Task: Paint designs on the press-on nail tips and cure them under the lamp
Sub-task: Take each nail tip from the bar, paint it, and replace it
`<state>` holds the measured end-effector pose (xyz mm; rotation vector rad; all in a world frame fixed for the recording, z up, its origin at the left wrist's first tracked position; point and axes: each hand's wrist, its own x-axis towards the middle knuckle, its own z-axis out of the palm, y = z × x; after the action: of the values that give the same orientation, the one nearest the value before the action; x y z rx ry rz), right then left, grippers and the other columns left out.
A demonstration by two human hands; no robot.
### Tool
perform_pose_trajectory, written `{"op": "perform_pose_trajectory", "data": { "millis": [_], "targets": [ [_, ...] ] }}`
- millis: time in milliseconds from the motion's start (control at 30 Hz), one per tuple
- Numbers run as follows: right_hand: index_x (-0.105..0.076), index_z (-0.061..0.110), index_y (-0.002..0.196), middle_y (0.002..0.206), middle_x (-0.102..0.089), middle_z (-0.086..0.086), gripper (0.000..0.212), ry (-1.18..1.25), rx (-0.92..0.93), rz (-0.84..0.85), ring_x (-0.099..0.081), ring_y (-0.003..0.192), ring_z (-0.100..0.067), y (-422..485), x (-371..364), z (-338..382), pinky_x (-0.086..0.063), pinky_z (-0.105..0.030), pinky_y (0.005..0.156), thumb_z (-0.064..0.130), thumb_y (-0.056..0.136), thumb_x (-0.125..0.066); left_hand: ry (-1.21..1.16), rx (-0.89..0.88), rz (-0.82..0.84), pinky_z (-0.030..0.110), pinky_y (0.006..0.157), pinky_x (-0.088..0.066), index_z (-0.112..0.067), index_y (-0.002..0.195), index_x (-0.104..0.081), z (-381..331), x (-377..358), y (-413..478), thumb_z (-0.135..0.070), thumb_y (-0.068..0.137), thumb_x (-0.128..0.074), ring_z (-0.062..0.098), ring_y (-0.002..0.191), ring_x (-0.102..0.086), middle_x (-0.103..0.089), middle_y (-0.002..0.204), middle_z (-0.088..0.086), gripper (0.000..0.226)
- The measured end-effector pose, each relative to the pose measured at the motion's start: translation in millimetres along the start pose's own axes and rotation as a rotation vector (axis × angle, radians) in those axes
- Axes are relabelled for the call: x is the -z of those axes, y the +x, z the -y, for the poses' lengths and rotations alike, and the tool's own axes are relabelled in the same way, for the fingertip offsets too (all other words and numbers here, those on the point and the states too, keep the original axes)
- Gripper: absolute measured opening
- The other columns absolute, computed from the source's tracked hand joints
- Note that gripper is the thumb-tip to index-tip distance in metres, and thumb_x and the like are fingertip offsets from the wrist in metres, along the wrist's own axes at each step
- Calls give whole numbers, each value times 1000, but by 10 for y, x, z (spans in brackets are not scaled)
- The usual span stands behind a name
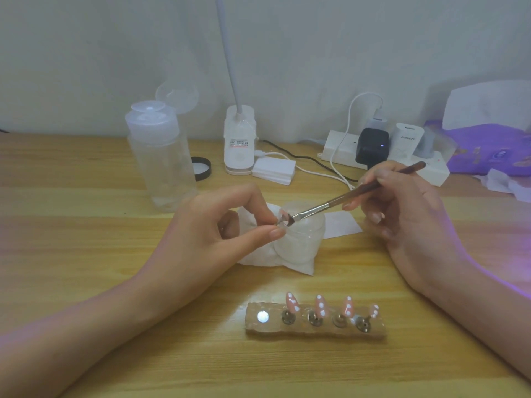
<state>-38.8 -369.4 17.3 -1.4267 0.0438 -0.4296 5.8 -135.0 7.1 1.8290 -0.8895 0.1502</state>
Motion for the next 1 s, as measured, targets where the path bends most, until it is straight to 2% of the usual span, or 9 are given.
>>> {"op": "perform_pose_trajectory", "data": {
  "millis": [167, 333, 433, 500, 600, 733, 833, 900, 1000],
  "targets": [
    [-60, 26, 69, 65, -69, -7, 21, 31, 9, -23, -41, 48, -8, -2, -12, 20, -26, -17, 39, 26, 87, -48, -12, -1, 9, 15, 47, -24, -24, 76, -62, -19, -6, -8, -45, 78, -69, 5, 43, -28, -37, 47, -14, 22],
    [-58, 21, 76, 65, -69, -6, 24, 4, -22, -63, -39, 47, -7, -25, 4, 16, -25, -16, 39, 18, 96, -46, -6, 25, -2, 14, 47, -23, -24, 75, -62, -33, -3, -9, -39, 78, -75, 6, 43, -28, -33, 45, -12, 20],
    [-58, 21, 77, 65, -70, -6, 16, 20, 14, -42, -42, 47, -8, -23, 0, 33, -28, -16, 38, 25, 89, -48, 2, 15, -1, 14, 47, -24, -23, 75, -63, -29, -2, -17, -35, 80, -75, 5, 43, -29, -36, 46, -13, 17],
    [-59, 24, 74, 67, -70, -7, 23, -19, 24, -1, -43, 48, -8, -25, -10, 22, -28, -16, 38, 22, 94, -47, 8, -9, 0, 13, 47, -24, -22, 75, -63, -35, -4, -16, -38, 80, -72, 4, 43, -29, -39, 47, -16, 20],
    [-59, 23, 73, 66, -70, -8, 29, -17, -13, -58, -41, 47, -7, -13, 4, 13, -27, -15, 38, 17, 97, -46, -1, -7, -4, 13, 47, -24, -23, 75, -62, -32, -1, -1, -43, 80, -68, 4, 43, -29, -41, 49, -15, 21],
    [-57, 20, 77, 66, -70, -7, 16, 14, 15, -4, -43, 48, -8, -10, -2, 30, -27, -17, 38, 25, 89, -47, -1, -4, 1, 13, 47, -25, -24, 75, -63, -17, 8, 8, -44, 79, -68, 4, 44, -30, -45, 52, -3, 21],
    [-59, 23, 75, 67, -70, -8, 27, -17, -16, -1, -40, 49, -8, -21, 2, 1, -27, -16, 39, 18, 98, -45, 4, 4, -2, 13, 47, -23, -23, 75, -64, 6, 2, 4, -44, 79, -68, 5, 43, -28, -38, 48, -7, 22],
    [-59, 23, 73, 66, -70, -8, 31, 19, -33, -47, -39, 47, -8, -18, 16, 3, -26, -16, 39, 16, 99, -45, 5, -2, 3, 15, 48, -25, -24, 76, -64, 5, 2, 5, -44, 80, -67, 5, 44, -29, -47, 54, -1, 20],
    [-58, 22, 75, 67, -70, -7, 18, 47, -4, -22, -41, 47, -8, -19, -1, 39, -27, -17, 39, 25, 90, -48, 29, -20, 3, 15, 50, -30, -26, 78, -63, -3, 1, 13, -36, 82, -71, 7, 46, -34, -61, 76, 10, 14]
  ]
}}
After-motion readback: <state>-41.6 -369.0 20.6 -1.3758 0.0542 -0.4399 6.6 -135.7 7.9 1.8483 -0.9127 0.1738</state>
